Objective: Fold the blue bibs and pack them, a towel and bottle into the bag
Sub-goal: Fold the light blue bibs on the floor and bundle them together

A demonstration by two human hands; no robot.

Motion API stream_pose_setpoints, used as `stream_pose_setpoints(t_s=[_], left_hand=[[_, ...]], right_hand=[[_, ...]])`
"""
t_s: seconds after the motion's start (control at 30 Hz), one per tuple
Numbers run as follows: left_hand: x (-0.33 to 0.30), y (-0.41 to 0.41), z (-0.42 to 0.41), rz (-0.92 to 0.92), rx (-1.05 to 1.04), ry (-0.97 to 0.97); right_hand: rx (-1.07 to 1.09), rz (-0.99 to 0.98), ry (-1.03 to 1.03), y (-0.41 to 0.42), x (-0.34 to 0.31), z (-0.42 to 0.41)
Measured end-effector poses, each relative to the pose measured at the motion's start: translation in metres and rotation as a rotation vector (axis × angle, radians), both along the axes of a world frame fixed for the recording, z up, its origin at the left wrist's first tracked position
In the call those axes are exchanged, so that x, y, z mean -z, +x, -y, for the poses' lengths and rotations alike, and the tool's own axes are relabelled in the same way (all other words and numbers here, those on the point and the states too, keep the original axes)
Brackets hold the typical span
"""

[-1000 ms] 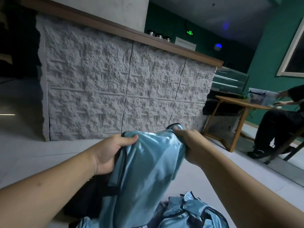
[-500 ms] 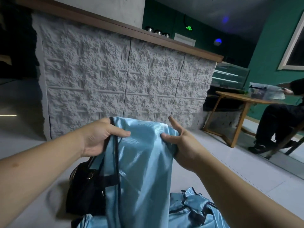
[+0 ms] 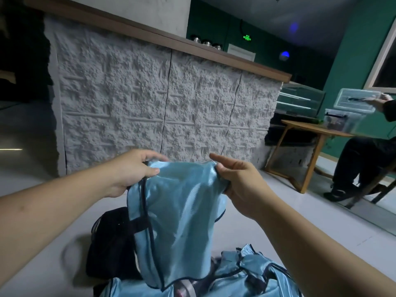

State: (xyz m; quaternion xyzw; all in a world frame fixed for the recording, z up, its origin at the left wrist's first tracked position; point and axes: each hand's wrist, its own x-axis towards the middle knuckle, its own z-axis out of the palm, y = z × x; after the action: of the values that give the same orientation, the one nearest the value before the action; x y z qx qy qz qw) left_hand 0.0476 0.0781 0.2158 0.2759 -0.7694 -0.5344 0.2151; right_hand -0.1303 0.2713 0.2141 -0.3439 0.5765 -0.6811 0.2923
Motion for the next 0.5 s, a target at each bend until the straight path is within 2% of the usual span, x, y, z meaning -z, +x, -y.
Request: stream_pose_setpoints(t_s=[0.1,0.3,0.4,0.5], left_hand=[[0.007,0.006,0.001,-0.016,0.021,0.040],[0.016,0.009,0.009,-0.257,0.141,0.403],[0.013,0.010,0.004,-0.298,0.249,0.421],[0.011,0.011,0.000,-0.229,0.285,0.338]], right_hand=[[0.021,0.048,-0.059,-0.004,-0.007,-0.004],[0.017,0.054,-0.071,-0.003,-0.011,-0.004],[-0.006,0.084,-0.068,-0.001,-0.010,-0.004],[-0.025,0.114,-0.025,0.002,-0.008,-0.003]])
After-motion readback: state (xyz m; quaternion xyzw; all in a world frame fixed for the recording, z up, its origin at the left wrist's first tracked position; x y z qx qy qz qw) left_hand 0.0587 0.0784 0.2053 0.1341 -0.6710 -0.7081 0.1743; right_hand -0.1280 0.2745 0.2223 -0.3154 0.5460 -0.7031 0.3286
